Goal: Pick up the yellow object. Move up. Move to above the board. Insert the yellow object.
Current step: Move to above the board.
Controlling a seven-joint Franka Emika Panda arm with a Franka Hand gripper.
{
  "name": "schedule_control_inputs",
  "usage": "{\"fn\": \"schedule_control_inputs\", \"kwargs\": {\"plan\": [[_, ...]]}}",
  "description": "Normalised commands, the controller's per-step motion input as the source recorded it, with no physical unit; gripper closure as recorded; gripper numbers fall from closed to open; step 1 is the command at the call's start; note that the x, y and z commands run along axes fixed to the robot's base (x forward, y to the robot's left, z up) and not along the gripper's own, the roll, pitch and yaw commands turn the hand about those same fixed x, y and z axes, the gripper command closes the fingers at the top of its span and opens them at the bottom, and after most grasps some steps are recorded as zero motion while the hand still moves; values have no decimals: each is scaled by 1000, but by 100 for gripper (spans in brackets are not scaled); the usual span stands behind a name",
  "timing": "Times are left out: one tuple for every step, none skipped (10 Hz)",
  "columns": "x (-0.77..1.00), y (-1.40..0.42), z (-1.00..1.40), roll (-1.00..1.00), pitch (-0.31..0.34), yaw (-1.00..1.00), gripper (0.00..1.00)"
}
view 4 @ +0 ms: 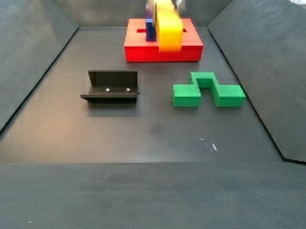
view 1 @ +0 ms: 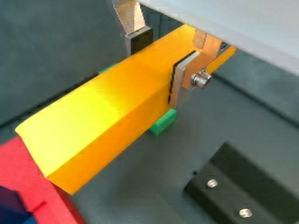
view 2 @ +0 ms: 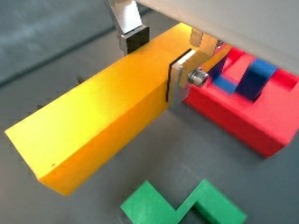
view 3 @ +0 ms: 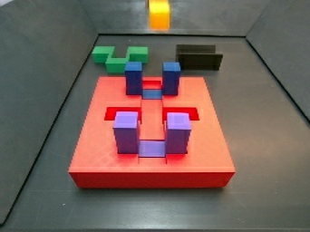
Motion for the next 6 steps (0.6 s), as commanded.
{"fn": "schedule_control_inputs", "kwargs": {"plan": [[-9,1,1400,-64,58,-5,100],[-2,-1,1400,-61,53,-8,100],[26,4,728,-64,57,-9,100],[38,8,485,-58,60,-6,100],[45,10,234,-56,58,-6,100],[22,7,174,-53,54,-5,100]]}}
